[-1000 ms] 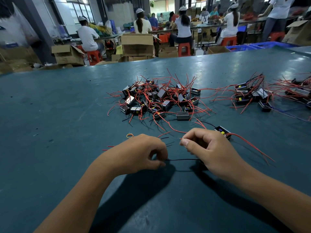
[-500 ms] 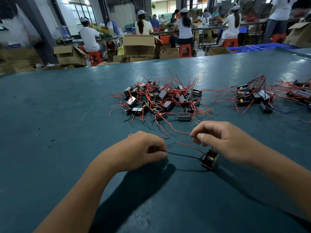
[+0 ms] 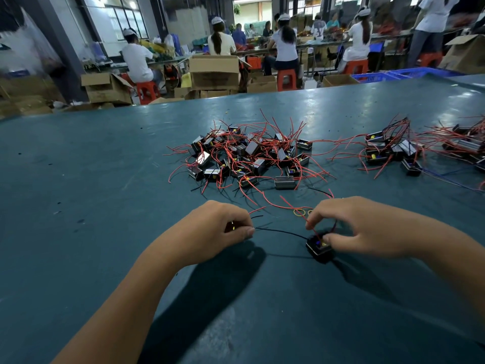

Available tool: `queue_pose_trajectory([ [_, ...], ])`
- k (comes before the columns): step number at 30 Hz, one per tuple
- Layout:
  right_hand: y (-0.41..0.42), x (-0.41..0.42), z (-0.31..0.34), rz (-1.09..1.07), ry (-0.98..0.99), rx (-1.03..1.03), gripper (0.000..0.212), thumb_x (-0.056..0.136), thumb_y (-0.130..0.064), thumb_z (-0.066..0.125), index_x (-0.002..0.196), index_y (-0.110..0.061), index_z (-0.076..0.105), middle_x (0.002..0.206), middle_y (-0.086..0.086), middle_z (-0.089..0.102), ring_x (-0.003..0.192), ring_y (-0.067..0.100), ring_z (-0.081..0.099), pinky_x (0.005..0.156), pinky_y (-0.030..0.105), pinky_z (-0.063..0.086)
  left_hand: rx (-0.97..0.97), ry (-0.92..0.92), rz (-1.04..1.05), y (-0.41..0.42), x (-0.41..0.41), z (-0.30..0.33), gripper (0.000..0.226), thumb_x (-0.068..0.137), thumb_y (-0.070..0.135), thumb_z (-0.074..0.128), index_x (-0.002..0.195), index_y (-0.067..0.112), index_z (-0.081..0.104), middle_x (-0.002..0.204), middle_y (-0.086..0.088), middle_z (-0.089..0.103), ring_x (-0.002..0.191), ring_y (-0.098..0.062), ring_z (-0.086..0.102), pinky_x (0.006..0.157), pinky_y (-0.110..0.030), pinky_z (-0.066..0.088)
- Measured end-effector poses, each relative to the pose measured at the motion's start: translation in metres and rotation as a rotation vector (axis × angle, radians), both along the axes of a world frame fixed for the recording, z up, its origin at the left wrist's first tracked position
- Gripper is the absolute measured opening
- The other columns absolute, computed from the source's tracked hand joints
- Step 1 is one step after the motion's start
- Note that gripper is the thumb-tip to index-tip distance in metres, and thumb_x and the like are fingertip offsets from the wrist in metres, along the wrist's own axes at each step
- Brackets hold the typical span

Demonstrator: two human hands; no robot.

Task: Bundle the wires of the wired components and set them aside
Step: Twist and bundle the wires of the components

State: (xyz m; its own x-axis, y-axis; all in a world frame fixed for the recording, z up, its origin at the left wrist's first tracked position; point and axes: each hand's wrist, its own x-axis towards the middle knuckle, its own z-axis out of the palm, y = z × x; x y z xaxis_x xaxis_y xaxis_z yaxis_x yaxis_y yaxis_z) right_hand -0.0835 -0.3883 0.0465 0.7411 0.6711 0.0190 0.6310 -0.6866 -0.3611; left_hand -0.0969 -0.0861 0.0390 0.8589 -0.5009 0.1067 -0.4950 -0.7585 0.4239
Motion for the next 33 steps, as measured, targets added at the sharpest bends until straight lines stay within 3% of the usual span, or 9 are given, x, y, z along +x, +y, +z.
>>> queue_pose_trajectory([
  [3, -0.001, 0.001, -0.001, 0.013, -0.098, -0.139, 0.025, 0.089, -0.045, 0.061, 0.113, -0.04, 0.057, 0.108, -0.025, 0.055, 0.105, -0.005, 0.044, 0.097, 0.012, 0.028, 0.006, -0.035, 0.037, 0.001, 0.001, -0.001, 0.015, 0.096, 0.039, 0.063, 0.09, 0.029, 0.073, 0.076, 0.019, 0.065, 0.074, -0.003, 0.059, 0.071, -0.037, 0.052],
  [7, 0.002, 0.003, -0.002, 0.048, -0.166, -0.223, 0.021, 0.09, -0.05, 0.06, 0.109, -0.041, 0.056, 0.099, -0.026, 0.052, 0.1, -0.007, 0.043, 0.098, 0.021, 0.026, -0.047, -0.095, 0.113, 0.002, 0.004, -0.004, 0.016, 0.095, 0.041, 0.064, 0.085, 0.03, 0.071, 0.078, 0.021, 0.063, 0.071, -0.007, 0.057, 0.065, -0.035, 0.05],
  [13, 0.002, 0.004, -0.007, 0.08, -0.236, -0.227, 0.024, 0.088, -0.055, 0.056, 0.108, -0.043, 0.055, 0.09, -0.029, 0.044, 0.091, -0.01, 0.036, 0.097, 0.025, 0.028, -0.237, -0.111, 0.134, -0.001, 0.002, -0.002, 0.011, 0.092, 0.031, 0.07, 0.083, 0.026, 0.074, 0.078, 0.015, 0.067, 0.068, -0.012, 0.059, 0.059, -0.016, 0.042],
  [20, -0.001, 0.007, -0.009, 0.022, -0.275, -0.244, 0.04, 0.078, -0.068, 0.037, 0.099, -0.039, 0.055, 0.085, -0.025, 0.049, 0.086, -0.003, 0.042, 0.086, 0.023, 0.031, -0.427, -0.199, 0.353, 0.011, 0.008, 0.005, 0.011, 0.091, 0.014, 0.07, 0.086, 0.024, 0.071, 0.071, 0.012, 0.064, 0.059, -0.006, 0.05, 0.058, -0.015, 0.042],
  [25, 0.0, 0.008, -0.01, 0.002, -0.257, -0.253, 0.035, 0.081, -0.065, 0.042, 0.099, -0.039, 0.055, 0.086, -0.024, 0.051, 0.088, -0.003, 0.044, 0.09, 0.024, 0.032, -0.233, -0.126, 0.319, 0.007, 0.01, -0.005, 0.01, 0.09, 0.019, 0.072, 0.088, 0.028, 0.068, 0.081, 0.014, 0.065, 0.069, -0.012, 0.056, 0.065, -0.025, 0.048],
  [30, -0.001, 0.007, -0.01, -0.038, -0.259, -0.273, 0.029, 0.085, -0.061, 0.047, 0.101, -0.039, 0.054, 0.09, -0.022, 0.053, 0.092, -0.001, 0.047, 0.091, 0.026, 0.033, -0.051, -0.037, 0.25, -0.002, 0.011, -0.019, 0.018, 0.09, 0.039, 0.071, 0.104, 0.03, 0.065, 0.083, 0.025, 0.056, 0.072, 0.012, 0.05, 0.06, -0.014, 0.033],
  [33, 0.0, 0.008, -0.011, -0.102, -0.299, -0.29, 0.028, 0.087, -0.061, 0.049, 0.103, -0.038, 0.053, 0.092, -0.021, 0.053, 0.097, 0.005, 0.051, 0.091, 0.029, 0.035, -0.051, 0.001, 0.225, -0.002, 0.012, -0.018, 0.009, 0.091, 0.039, 0.07, 0.097, 0.034, 0.066, 0.085, 0.023, 0.062, 0.067, 0.008, 0.052, 0.057, -0.012, 0.033],
])
